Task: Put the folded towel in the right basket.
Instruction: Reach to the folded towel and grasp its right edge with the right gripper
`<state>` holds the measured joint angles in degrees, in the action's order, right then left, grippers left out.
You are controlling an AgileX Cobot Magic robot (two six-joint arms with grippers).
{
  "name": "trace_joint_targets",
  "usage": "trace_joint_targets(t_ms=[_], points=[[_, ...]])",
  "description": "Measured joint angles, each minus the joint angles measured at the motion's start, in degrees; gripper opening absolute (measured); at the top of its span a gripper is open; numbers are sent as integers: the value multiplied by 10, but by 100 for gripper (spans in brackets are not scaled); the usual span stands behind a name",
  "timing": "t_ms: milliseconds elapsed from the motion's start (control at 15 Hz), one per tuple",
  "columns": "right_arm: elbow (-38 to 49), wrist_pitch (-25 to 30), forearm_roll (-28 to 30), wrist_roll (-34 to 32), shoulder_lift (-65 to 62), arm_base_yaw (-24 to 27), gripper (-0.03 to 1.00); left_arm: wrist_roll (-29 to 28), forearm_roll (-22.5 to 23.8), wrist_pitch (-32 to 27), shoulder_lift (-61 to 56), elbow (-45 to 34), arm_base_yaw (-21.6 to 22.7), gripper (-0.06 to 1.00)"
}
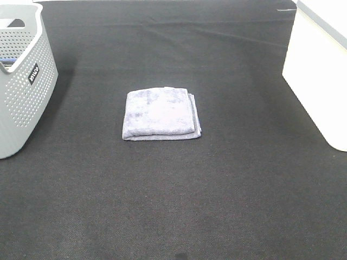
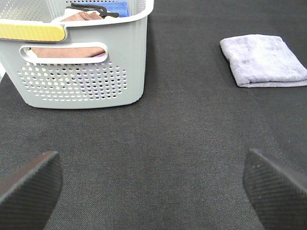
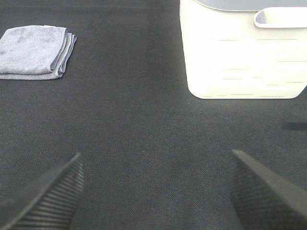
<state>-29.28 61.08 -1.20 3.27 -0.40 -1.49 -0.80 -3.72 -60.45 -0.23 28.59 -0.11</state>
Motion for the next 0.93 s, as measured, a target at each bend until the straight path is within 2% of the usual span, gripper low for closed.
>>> trace_joint_targets(t_ms=[667,933], points=[[0,-1,0,0,15,0,77,0,0,0,0,0,0,97],[-37,-68,-8,0,161,0,77,0,0,0,0,0,0,97]])
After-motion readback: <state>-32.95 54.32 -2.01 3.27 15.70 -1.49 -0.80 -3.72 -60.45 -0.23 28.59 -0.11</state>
